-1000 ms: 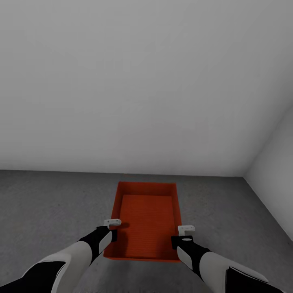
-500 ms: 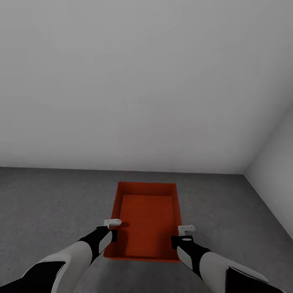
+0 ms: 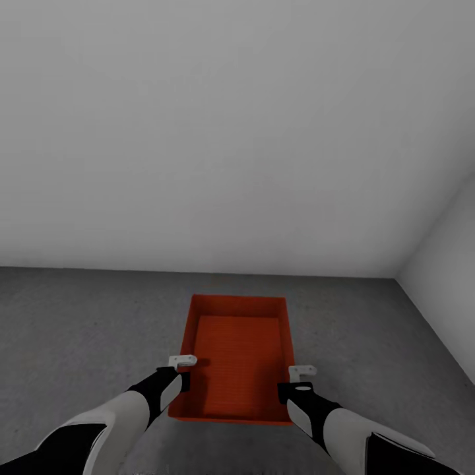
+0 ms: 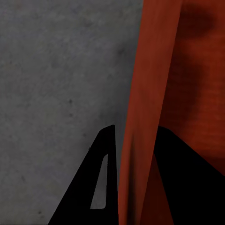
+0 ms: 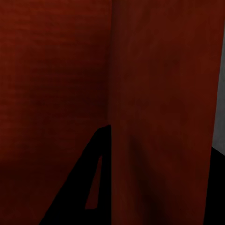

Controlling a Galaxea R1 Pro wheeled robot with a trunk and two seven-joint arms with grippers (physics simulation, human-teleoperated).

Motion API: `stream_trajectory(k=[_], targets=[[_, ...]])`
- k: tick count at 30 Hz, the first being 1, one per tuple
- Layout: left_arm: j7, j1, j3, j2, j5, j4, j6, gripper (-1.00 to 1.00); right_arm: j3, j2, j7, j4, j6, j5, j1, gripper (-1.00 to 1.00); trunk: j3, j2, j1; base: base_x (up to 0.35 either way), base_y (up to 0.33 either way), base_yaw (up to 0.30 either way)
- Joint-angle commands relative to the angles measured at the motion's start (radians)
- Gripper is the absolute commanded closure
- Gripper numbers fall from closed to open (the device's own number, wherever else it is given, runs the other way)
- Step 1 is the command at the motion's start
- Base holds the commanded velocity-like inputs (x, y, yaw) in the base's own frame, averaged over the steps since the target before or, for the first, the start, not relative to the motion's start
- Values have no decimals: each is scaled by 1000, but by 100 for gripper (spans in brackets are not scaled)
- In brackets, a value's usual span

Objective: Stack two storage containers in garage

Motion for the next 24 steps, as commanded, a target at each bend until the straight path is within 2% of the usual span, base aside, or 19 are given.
stream_trajectory(k=[1,24], targets=[[5,0,-13,-1,31,1,20,100,-4,-1,-22,20,3,19,-1,100,-2,0,0,0,0,0],[5,0,-13,-1,31,1,18,100,-4,-1,-22,20,3,19,-1,100,-39,0,0,0,0,0]])
